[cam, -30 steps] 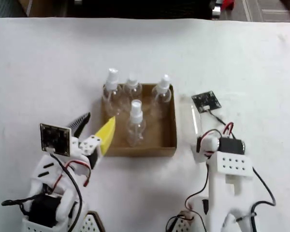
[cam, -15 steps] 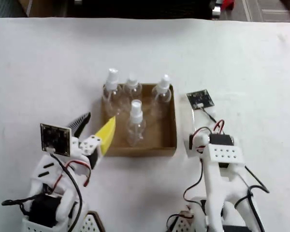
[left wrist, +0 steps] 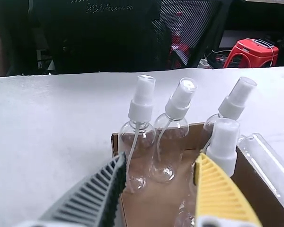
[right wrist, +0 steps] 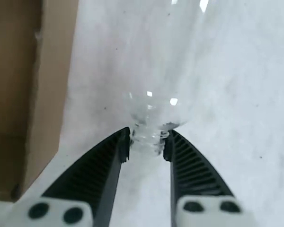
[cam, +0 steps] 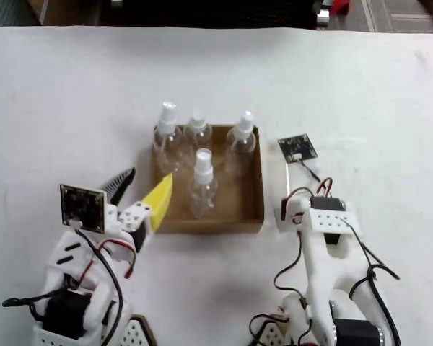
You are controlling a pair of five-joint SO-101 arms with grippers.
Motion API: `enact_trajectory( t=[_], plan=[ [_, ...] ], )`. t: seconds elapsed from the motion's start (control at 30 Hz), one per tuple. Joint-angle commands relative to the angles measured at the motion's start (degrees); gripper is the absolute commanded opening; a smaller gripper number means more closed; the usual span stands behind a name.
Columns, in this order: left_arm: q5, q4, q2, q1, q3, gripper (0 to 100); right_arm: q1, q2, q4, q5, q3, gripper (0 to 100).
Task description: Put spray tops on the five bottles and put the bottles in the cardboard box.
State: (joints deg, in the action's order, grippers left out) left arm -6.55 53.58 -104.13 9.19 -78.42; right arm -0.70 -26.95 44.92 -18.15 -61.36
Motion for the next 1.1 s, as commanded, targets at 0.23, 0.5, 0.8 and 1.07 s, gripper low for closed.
enact_trajectory(
  t=[0.23, 0.5, 0.8, 1.07],
  plan=[
    [-0.3, -1.3, -0.7, 0.8, 0.2, 22, 6.2, -1.0, -0.8, 0.5, 1.5, 3.7],
    [-0.3, -1.3, -0.7, 0.8, 0.1, 22, 6.9, -19.5, 14.1, -4.3, 6.2, 1.8],
    [-0.3, -3.2, -0.7, 0.8, -1.7, 22, 7.1, -27.4, 43.3, -20.3, 29.5, 1.7],
    [-0.3, -2.9, -0.7, 0.7, -1.7, 22, 19.6, -3.6, 54.0, -39.6, 48.1, 1.7]
  ],
)
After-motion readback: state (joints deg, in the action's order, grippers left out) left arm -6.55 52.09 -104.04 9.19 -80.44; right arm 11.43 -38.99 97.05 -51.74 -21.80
